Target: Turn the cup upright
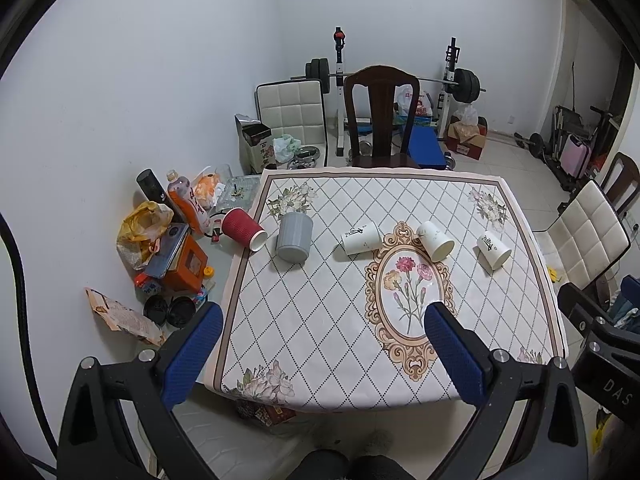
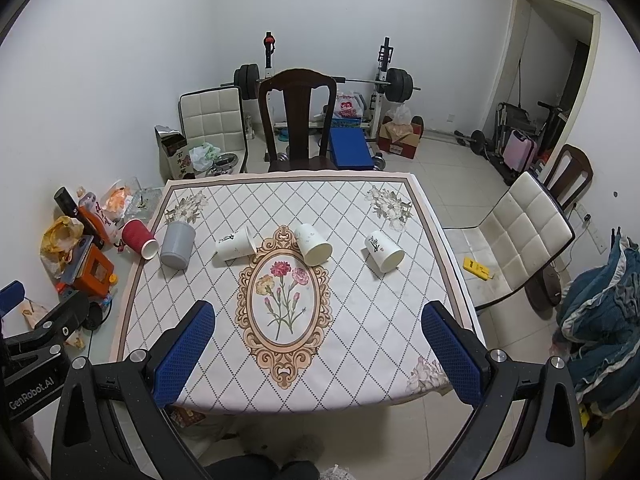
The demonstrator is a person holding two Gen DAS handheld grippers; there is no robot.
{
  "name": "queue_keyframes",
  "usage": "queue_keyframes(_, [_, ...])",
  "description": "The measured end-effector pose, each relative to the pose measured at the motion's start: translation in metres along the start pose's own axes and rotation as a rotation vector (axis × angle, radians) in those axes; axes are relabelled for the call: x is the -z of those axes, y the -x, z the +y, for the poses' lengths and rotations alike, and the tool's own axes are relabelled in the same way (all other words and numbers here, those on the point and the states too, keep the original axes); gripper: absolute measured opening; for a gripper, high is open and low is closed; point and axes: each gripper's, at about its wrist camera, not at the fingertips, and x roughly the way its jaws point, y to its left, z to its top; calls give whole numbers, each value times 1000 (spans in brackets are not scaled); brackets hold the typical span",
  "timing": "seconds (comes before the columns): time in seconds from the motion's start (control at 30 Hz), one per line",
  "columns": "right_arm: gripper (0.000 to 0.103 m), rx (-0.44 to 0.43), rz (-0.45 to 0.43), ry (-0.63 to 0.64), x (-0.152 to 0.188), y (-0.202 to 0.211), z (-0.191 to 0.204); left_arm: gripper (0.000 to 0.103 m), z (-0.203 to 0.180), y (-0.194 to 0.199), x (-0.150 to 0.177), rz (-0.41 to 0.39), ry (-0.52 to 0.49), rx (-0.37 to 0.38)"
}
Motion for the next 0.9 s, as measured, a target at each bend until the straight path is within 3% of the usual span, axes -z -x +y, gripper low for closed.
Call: queue_keyframes(0.9, [103, -1, -7, -2, 3, 4, 4, 103, 1, 6, -2, -8, 6, 2])
